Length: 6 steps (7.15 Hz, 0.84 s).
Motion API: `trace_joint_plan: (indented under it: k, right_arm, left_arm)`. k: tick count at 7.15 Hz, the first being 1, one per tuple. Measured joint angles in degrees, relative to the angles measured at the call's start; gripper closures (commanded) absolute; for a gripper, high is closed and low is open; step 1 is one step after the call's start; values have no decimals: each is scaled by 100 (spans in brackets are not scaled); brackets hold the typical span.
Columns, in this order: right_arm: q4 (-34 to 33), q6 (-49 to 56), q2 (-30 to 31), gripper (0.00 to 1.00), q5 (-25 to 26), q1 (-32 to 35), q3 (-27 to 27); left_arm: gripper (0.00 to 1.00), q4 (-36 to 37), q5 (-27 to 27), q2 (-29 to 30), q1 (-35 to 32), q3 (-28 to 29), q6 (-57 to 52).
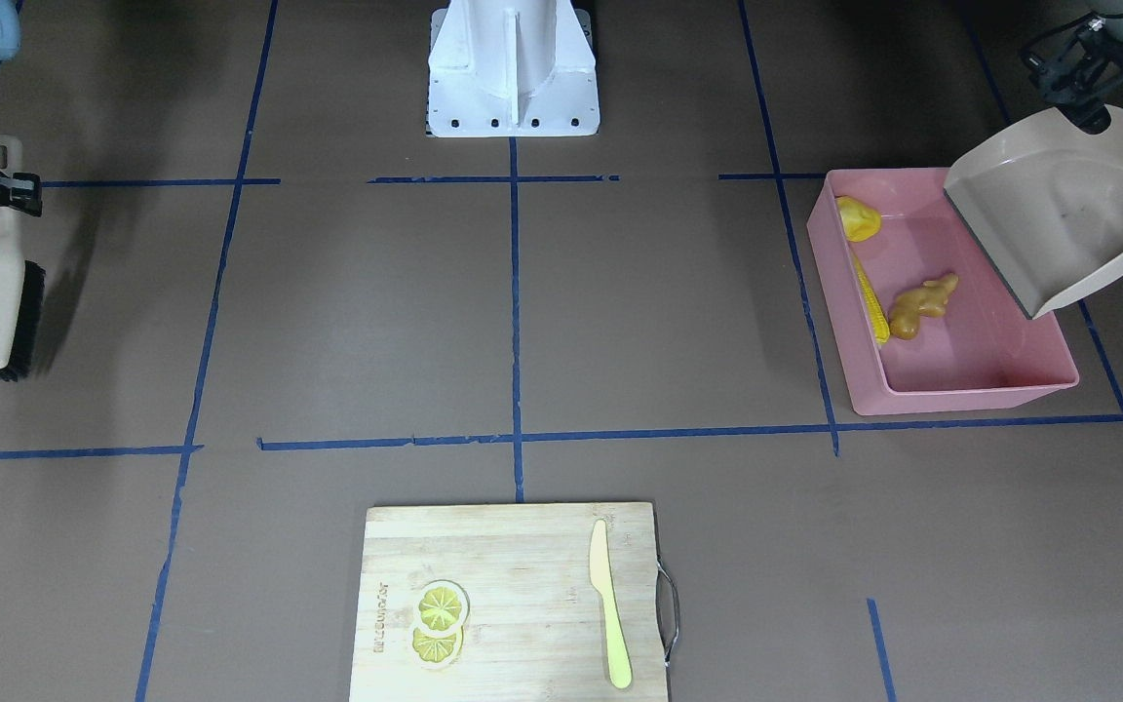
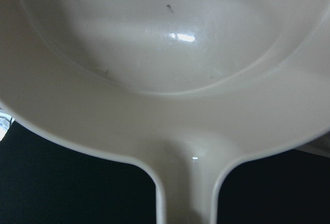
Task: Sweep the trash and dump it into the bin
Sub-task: 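Bring the empty dustpan back down toward the table with the left gripper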
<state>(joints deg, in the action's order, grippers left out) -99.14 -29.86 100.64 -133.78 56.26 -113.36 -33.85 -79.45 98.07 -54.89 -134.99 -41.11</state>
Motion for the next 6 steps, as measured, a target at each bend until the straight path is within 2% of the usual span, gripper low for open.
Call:
trace_joint_plan:
  k: [3, 6]
  right_arm:
    - [16, 26, -38, 100, -2, -9, 203]
    - [452, -12, -171, 98, 9, -23, 476]
  left_arm:
    - [94, 1, 0, 71, 90, 7, 0]
    - [94, 1, 0, 103, 180, 15, 29]
